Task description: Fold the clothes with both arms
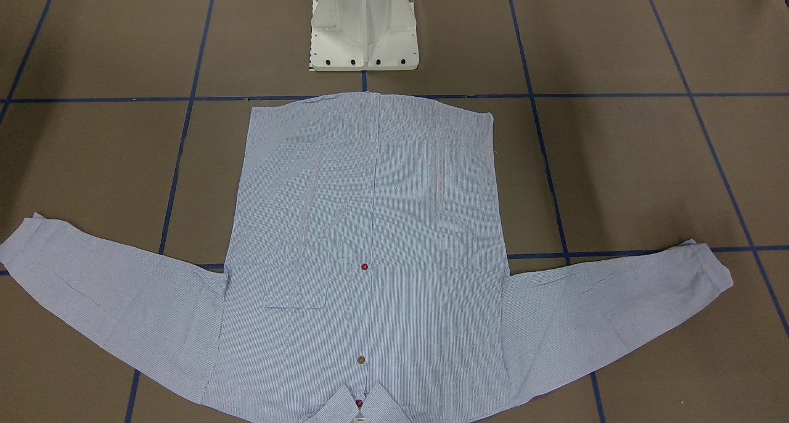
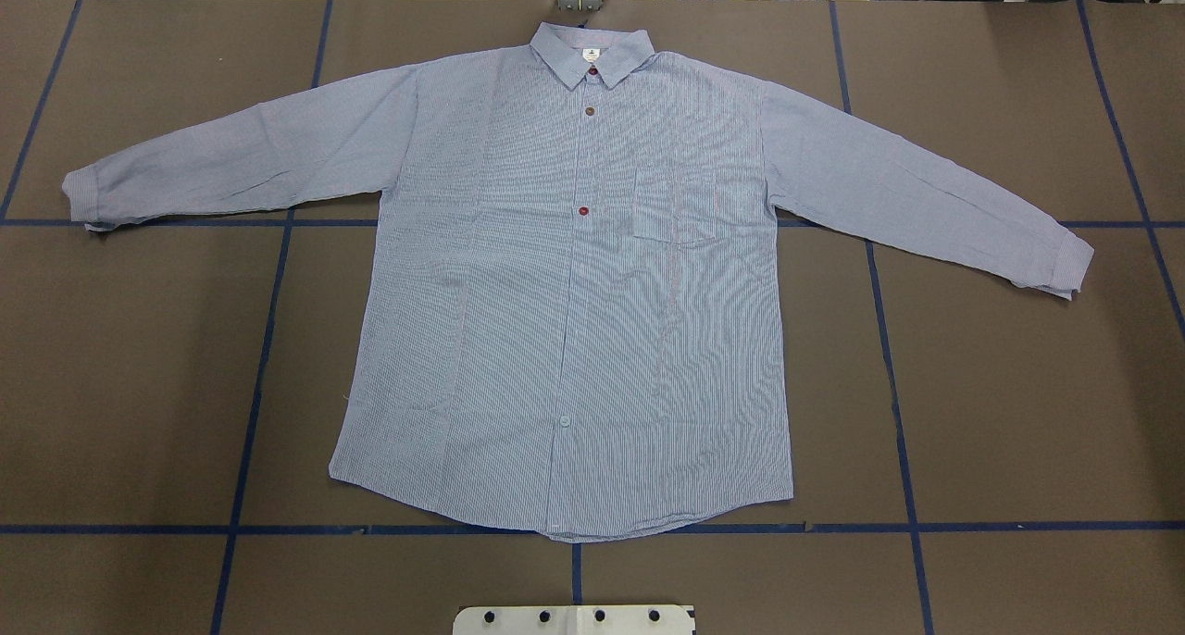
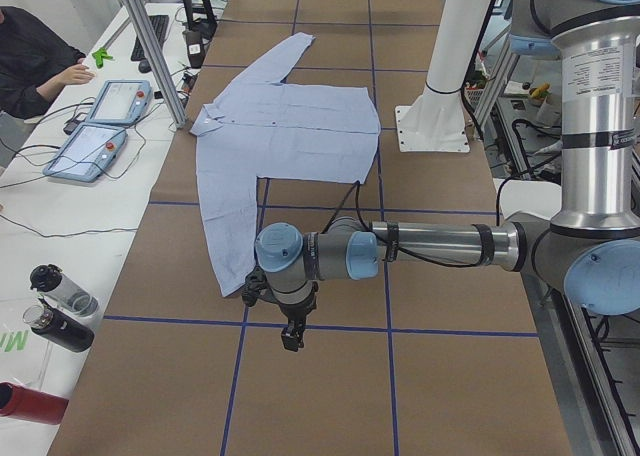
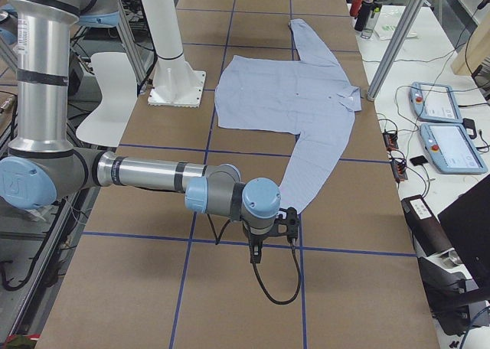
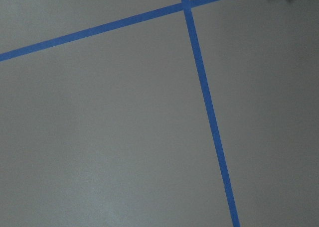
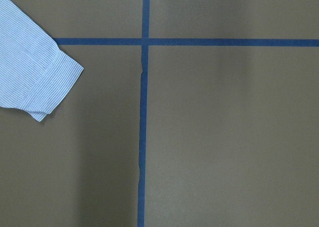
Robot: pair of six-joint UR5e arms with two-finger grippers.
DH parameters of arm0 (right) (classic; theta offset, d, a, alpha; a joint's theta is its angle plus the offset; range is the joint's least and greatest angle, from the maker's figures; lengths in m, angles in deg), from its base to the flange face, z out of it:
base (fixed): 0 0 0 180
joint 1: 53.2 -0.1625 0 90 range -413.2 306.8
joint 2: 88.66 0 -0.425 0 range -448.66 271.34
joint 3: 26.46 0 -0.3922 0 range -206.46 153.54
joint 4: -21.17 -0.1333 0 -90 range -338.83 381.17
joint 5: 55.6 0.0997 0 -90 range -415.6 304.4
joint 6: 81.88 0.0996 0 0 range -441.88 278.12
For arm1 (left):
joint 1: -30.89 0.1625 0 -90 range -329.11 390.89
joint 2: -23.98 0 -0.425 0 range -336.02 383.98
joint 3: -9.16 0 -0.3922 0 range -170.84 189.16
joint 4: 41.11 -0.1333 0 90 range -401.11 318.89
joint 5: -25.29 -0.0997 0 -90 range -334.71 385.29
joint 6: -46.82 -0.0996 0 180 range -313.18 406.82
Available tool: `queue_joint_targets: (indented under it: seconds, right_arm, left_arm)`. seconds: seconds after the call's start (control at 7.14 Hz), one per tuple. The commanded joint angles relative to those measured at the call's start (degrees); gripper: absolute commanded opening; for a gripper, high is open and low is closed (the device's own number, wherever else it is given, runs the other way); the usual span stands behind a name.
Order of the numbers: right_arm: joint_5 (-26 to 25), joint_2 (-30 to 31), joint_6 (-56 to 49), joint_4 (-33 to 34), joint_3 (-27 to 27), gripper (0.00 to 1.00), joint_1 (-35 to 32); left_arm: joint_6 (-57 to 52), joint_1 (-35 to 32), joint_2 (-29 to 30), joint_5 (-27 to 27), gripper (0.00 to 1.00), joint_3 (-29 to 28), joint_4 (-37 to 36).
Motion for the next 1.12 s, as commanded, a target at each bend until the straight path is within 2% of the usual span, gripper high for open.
queue_joint_targets:
  seconds: [0.0, 0.42, 0.56, 0.84, 0.98]
  right_arm:
    - [0.0, 0.0, 0.0, 0.0, -1.0, 1.0, 0.0]
    - [0.4, -1.5, 0.1, 0.0, -1.2, 1.0, 0.0]
    - [0.4, -1.9, 0.0, -0.3, -1.2, 1.0, 0.3]
    - [-0.1, -2.9, 0.2, -7.2, 0.1, 1.0, 5.0]
    - [0.2, -4.4, 0.6, -11.2, 2.7, 1.0, 6.1]
  left_arm:
    - [0.0, -0.5, 0.0, 0.0, 1.0, -0.2, 0.3]
    - [0.8, -0.5, 1.4, -0.2, 1.0, 2.1, 0.3]
    - [2.1, -0.5, 4.9, -0.3, 1.0, 1.7, 0.9]
    - [2.3, -0.4, 11.1, -0.1, 1.0, 1.6, 1.3]
    - [2.3, 0.5, 12.9, -0.1, 1.0, 1.2, 1.8]
